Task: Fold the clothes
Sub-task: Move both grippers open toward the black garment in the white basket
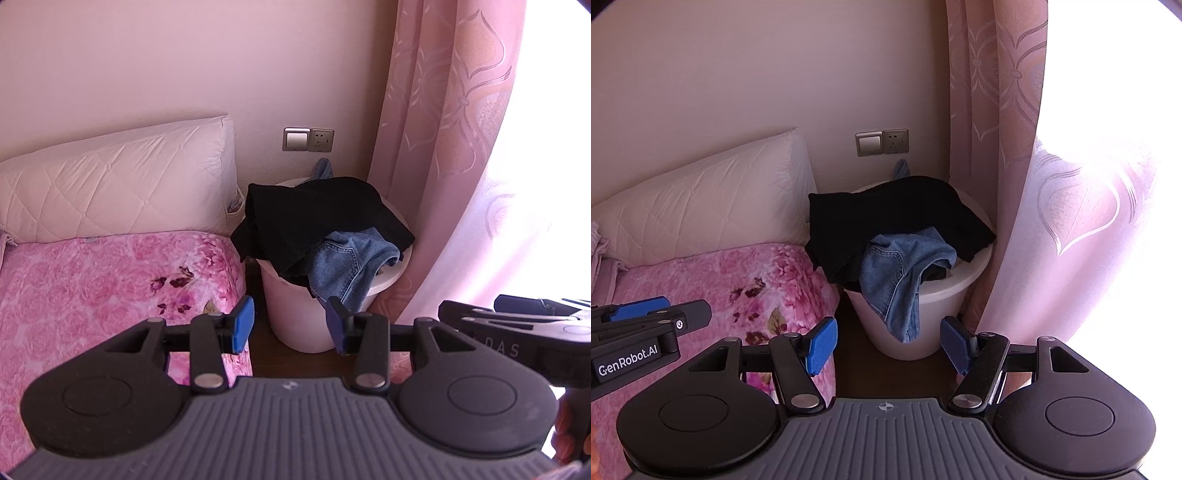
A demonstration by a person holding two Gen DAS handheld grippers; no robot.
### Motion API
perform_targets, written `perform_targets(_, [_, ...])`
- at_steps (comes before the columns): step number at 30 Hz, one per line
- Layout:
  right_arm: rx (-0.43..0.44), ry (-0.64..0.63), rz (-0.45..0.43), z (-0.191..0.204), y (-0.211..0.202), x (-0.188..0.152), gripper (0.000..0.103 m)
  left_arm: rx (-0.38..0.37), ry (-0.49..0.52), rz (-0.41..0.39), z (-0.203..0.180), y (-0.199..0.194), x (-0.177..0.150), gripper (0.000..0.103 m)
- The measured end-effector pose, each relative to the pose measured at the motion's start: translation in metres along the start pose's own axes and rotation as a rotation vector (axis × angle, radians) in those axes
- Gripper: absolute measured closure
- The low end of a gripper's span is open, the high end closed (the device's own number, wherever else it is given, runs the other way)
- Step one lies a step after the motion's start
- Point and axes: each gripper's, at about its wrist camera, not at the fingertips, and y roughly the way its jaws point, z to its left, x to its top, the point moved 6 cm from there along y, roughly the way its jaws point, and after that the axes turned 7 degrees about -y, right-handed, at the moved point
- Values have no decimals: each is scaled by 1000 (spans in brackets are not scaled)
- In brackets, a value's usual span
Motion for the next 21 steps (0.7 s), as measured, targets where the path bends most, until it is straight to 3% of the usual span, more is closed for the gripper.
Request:
perform_targets(8, [-1, -5, -9, 12, 12, 7, 37, 9, -9, -7, 8, 8, -6, 64])
perform_targets(21, [-23, 3, -4, 14, 30, 15, 37, -20, -20, 22, 21, 31, 14, 64])
